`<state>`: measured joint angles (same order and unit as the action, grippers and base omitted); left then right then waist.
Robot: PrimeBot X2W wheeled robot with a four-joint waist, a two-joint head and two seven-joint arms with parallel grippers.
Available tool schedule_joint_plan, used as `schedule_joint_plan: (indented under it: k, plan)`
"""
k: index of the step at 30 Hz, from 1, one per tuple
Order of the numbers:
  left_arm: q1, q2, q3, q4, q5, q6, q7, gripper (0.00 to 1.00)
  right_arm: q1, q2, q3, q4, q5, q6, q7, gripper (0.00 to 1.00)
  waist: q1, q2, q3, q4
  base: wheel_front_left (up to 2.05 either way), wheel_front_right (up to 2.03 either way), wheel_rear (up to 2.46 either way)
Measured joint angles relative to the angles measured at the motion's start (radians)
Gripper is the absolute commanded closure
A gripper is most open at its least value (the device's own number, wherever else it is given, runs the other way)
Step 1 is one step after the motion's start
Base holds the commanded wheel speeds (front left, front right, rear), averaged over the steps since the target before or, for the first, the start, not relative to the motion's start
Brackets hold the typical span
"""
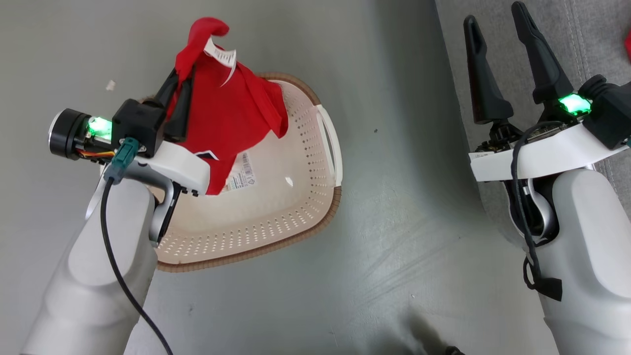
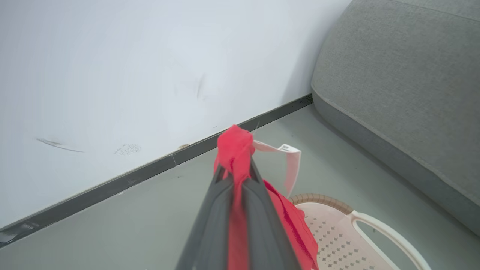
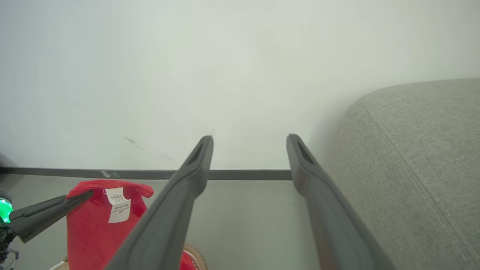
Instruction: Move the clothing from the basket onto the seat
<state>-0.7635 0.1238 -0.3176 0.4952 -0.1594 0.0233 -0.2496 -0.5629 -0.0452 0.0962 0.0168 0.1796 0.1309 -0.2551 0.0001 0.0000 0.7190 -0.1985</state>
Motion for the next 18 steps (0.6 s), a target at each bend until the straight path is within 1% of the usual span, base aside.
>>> schedule_joint_plan:
  k: [7,14,18]
  plan:
    - [0.071,0.03,0.001,-0.109,0.002,-0.008,0.0,1.0,0.0,-0.007,0.005,0.034,-0.026,0.0,0.0,0.0,0.0,0.0,-0.077,0.043,0.0,0.0,0.0]
    - [0.114,0.04,0.021,-0.203,0.001,-0.01,0.0,1.0,0.007,-0.035,0.012,0.072,-0.047,0.0,0.0,0.0,0.0,0.0,-0.152,0.076,0.0,0.0,0.0]
    - [0.132,0.045,0.031,-0.246,0.0,-0.019,0.0,1.0,0.015,-0.05,0.023,0.092,-0.049,0.0,0.0,0.0,0.0,0.0,-0.198,0.094,0.0,0.0,0.0]
